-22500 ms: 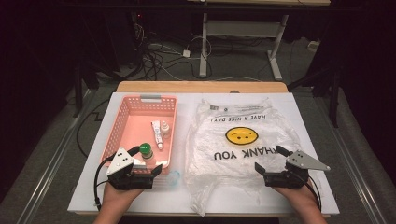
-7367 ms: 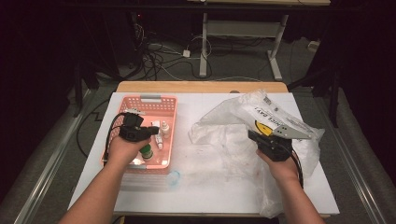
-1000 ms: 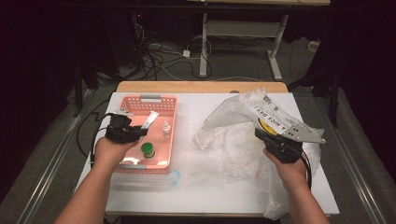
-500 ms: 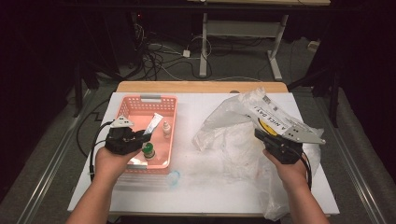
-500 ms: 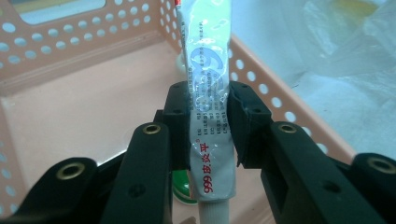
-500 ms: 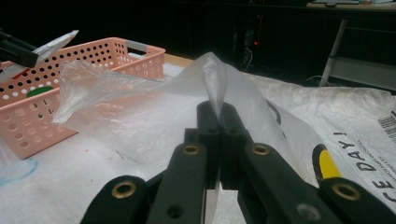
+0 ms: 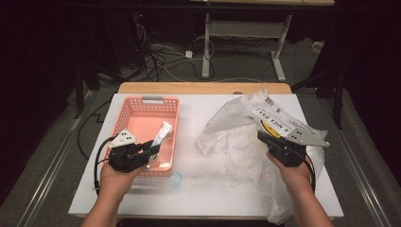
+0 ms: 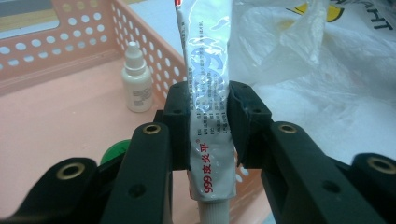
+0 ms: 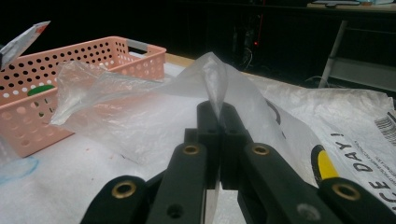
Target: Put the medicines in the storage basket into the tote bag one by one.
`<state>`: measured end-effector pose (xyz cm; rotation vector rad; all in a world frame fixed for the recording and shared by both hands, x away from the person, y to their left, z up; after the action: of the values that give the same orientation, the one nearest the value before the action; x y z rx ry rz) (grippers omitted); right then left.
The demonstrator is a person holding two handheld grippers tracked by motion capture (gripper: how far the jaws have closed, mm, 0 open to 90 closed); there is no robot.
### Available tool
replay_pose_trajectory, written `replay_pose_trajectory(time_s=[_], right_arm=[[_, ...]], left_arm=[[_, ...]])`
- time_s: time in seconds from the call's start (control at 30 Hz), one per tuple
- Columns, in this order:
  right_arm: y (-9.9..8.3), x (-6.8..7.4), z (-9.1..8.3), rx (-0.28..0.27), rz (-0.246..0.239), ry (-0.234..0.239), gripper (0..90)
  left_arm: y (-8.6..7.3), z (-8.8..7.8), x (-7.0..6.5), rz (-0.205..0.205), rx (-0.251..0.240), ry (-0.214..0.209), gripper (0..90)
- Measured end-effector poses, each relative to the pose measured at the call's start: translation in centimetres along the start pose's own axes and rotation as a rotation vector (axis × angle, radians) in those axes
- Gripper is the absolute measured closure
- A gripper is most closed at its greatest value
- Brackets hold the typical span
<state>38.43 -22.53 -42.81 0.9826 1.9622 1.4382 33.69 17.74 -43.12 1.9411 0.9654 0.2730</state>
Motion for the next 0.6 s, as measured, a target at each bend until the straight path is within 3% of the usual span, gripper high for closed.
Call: replay_pose_trajectory(time_s=[0.2, 0.43, 0.6], right_arm=[[0.0, 0.1, 0.0, 0.0, -0.004, 0.0, 90.0], [0.0, 0.1, -0.1, -0.001, -0.011, 0.004, 90.0], [0.1, 0.1, -0.2, -0.004, -0.007, 0.002, 90.0]], left_arm=[[-0.3, 0.4, -2.1, 0.034, -0.001, -0.043, 69.0], [-0.6, 1.5, -3.5, 0.046, 0.016, -0.091, 69.0], [-0.7, 2.1, -4.7, 0.077, 0.031, -0.113, 69.0]])
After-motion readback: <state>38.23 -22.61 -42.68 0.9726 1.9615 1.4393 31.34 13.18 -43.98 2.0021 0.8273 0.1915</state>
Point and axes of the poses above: each handheld gripper's, and its own axes: z roughly forward along the jaws, y roughly out of its top, x roughly to its left, the point moved 5 cm from there along z, roughly forward along the jaws, and after that the axes turned 3 degrees about -y, right-handed, at the moved point
